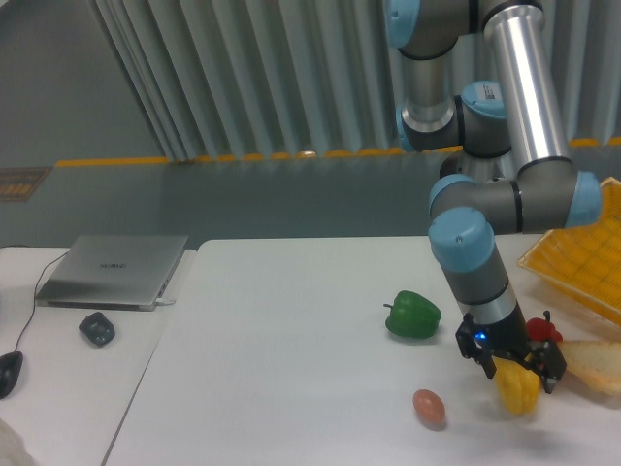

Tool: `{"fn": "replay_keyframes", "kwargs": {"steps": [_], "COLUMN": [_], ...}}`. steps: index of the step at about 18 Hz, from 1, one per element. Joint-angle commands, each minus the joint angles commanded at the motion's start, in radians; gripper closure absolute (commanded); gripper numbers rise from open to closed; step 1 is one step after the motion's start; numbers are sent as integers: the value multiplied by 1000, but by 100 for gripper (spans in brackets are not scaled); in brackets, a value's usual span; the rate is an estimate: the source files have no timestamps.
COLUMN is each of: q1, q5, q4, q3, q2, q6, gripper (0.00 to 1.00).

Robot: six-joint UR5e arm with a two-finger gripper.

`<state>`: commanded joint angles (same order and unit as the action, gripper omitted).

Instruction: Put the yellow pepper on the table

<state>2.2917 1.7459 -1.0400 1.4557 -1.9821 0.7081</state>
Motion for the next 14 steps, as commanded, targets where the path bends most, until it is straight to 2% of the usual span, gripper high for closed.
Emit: {"fn": "replay_keyframes", "kwargs": {"steps": [3,5,9,11,14], "q1": [47,93,149,176,186], "q5": [-83,-118,-118,-117,-115], "q4": [-43,-83,-195,-228,-255], "q3": [2,-3,-26,-25,-18], "q2": [64,85,100,103,92], "q6": [267,414,612,703,728], "gripper": [0,0,0,0,0]}}
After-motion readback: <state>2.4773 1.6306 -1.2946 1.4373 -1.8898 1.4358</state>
